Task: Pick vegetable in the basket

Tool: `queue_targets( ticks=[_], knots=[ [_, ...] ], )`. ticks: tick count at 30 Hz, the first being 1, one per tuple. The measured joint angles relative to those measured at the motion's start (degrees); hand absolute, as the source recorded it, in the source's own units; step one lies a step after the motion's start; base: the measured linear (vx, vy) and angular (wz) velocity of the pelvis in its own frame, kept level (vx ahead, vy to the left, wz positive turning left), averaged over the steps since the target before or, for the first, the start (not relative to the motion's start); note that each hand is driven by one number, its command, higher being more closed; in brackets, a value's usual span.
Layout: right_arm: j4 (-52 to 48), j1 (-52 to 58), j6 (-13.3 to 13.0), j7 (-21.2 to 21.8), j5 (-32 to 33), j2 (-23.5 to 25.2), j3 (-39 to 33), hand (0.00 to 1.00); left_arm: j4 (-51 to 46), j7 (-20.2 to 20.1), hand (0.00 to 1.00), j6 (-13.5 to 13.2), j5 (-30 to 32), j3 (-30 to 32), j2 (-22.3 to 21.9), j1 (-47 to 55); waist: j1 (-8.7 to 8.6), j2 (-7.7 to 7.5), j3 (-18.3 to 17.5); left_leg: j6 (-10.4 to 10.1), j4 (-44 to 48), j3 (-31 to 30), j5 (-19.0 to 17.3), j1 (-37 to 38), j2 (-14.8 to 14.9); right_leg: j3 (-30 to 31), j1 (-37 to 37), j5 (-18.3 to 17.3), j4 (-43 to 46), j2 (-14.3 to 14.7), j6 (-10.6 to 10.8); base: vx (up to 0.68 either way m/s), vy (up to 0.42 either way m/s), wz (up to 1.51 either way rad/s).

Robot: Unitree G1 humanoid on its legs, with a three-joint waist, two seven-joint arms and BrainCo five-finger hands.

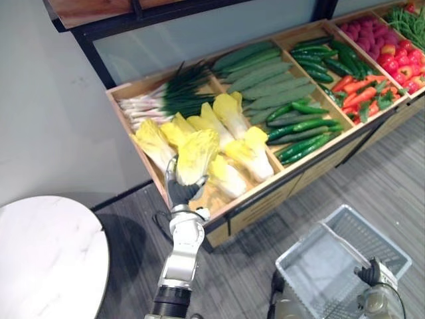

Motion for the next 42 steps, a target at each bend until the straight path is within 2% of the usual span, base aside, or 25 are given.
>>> queue_targets(
  ticks=[6,12,13,17,20,24,25,28,36,42],
  knots=[
    [-1.97,1.14,-0.04,2.07,-0.02,-2.11,-0.78,1.0,-6.88,-3.99,1.0,-2.38,0.27,-5.03,1.16,0.44,-0.09,0.63,-0.37,0.0,0.04,0.75,0.0,0.45,-0.1,0.85,-0.18,0.08,0.0,0.11,0.12,-0.01,-0.018,-0.06],
    [-9.07,1.49,-0.47,4.83,0.47,-6.95,-0.71,1.0,-9.99,-10.61,1.0,-6.1,-0.95,-14.59,4.03,1.0,-0.36,2.12,-1.25,-0.18,-0.13,3.04,-0.42,2.17,-0.48,3.46,-0.5,0.29,-0.01,0.4,0.39,0.01,-0.014,-0.22],
    [-11.0,1.03,-0.54,5.59,0.7,-8.06,-0.65,1.0,-9.99,-12.5,1.0,-7.02,-2.95,-17.72,4.43,0.84,-0.37,2.41,-1.44,-0.11,0.0,3.9,-0.61,2.22,-0.64,4.32,-1.03,0.46,-0.01,0.4,0.61,-0.01,-0.013,-0.19],
    [-14.19,-0.03,-0.53,5.82,0.73,-9.28,-0.16,1.0,-9.95,-15.7,1.0,-7.29,-3.17,-22.2,6.2,0.13,-1.58,2.79,-1.66,-0.11,-0.05,4.35,-0.61,2.5,-0.89,5.02,-1.21,0.53,-0.01,0.37,0.67,-0.01,-0.017,-0.1],
    [-17.0,-0.53,-0.54,5.88,2.4,-9.66,0.34,1.0,-8.52,-17.15,1.0,-7.98,-5.19,-23.89,6.19,-1.1,-1.87,2.83,-1.69,-0.13,0.06,5.57,-0.98,3.28,-1.03,6.33,-1.31,0.63,-0.02,0.52,0.78,-0.02,-0.01,-0.2],
    [-22.62,-0.67,-0.67,7.43,4.63,-10.28,0.52,1.0,-4.56,-19.69,1.0,-8.32,-5.27,-28.05,6.11,-4.21,-2.25,2.93,-1.75,-0.08,0.07,7.0,-1.6,3.27,-1.58,7.83,-2.69,0.72,-0.02,0.11,1.01,-0.02,-0.004,-0.19],
    [-23.44,-0.84,-0.83,8.07,5.07,-10.27,0.73,1.0,-2.89,-20.59,1.0,-8.31,-5.21,-29.15,6.11,-4.94,-2.86,2.95,-1.76,-0.07,0.1,7.13,-1.58,3.4,-1.76,8.16,-2.88,0.8,-0.02,0.09,1.03,0.02,-0.009,-0.07],
    [-25.2,-0.96,-0.9,8.5,5.45,-10.17,1.03,1.0,0.11,-21.76,1.0,-8.28,-5.05,-30.75,6.04,-5.63,-3.42,2.95,-1.76,-0.11,0.06,7.22,-1.61,3.57,-1.82,8.72,-3.05,0.86,-0.01,0.28,1.03,0.03,-0.012,-0.09],
    [-30.34,-0.48,-1.07,11.29,11.84,-10.11,1.06,1.0,7.94,-23.09,1.0,-8.26,-3.83,-33.57,4.28,-10.29,-3.98,2.88,-1.72,-0.14,0.07,7.51,-2.36,4.04,-1.88,9.4,-3.03,0.93,-0.01,0.41,1.12,0.01,-0.008,-0.04],
    [-32.96,-0.5,-2.09,12.34,13.96,-9.73,1.66,1.0,13.48,-23.12,1.0,-8.2,0.05,-35.83,3.13,-12.14,-4.9,2.66,-1.58,-0.16,0.04,7.7,-2.54,4.1,-1.94,9.52,-3.09,0.94,-0.02,0.41,1.14,0.0,-0.002,-0.01]
  ],
)
